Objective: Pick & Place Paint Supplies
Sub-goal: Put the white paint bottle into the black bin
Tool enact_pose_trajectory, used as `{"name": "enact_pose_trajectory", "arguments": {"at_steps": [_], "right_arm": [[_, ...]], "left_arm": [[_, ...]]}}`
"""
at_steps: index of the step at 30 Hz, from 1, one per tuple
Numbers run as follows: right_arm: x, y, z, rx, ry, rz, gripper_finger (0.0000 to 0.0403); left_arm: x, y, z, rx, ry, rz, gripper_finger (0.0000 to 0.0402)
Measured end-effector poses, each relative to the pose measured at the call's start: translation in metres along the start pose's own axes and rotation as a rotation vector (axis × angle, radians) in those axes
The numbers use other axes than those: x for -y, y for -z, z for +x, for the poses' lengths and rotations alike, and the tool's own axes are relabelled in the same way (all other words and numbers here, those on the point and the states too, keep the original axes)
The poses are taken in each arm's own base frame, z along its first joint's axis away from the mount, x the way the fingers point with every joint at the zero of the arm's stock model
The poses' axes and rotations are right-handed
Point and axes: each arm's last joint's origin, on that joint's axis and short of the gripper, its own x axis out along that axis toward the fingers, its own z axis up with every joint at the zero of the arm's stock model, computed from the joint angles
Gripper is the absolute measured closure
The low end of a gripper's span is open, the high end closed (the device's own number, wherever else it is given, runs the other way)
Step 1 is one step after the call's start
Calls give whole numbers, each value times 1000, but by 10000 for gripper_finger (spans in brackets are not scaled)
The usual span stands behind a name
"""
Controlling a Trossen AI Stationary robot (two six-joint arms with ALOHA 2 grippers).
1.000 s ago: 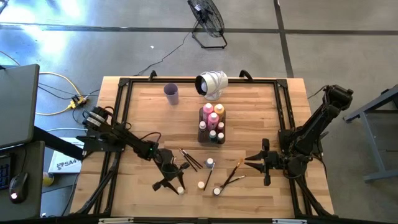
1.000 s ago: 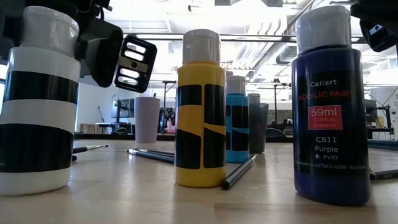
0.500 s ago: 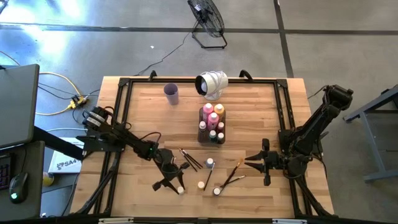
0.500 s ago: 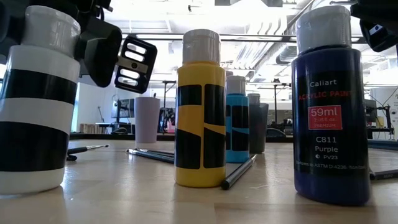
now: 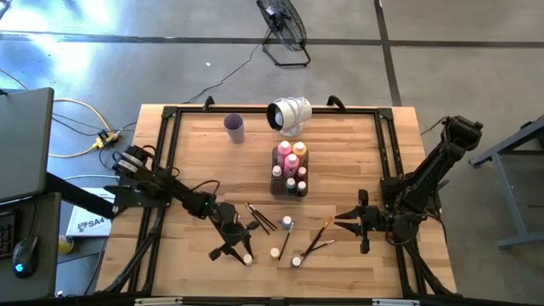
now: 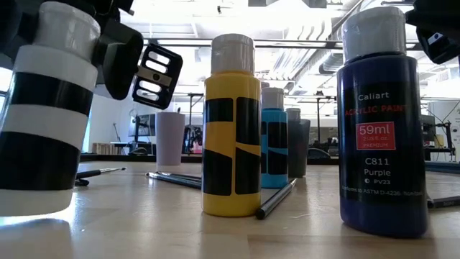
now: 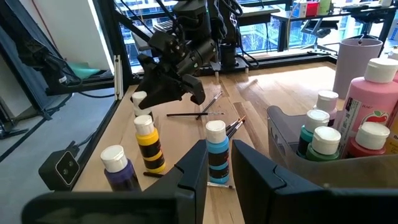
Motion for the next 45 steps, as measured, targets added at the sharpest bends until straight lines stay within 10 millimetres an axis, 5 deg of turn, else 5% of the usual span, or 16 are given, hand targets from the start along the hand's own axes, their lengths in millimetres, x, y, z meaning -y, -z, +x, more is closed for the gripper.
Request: {"name": "enact_pose_trajectory", "arguments": {"at_steps": [14, 33, 45], "right_arm": [[0, 0, 0, 0, 0, -2, 339], [0, 1, 0, -17, -22, -20, 339], [0, 2, 0, -21, -16, -29, 339]], "left_arm": [[-9, -19, -22, -33, -187, -48, 278], [-59, -61, -131, -6, -561, -66, 278], [-83, -91, -143, 91, -979, -164, 278]]}}
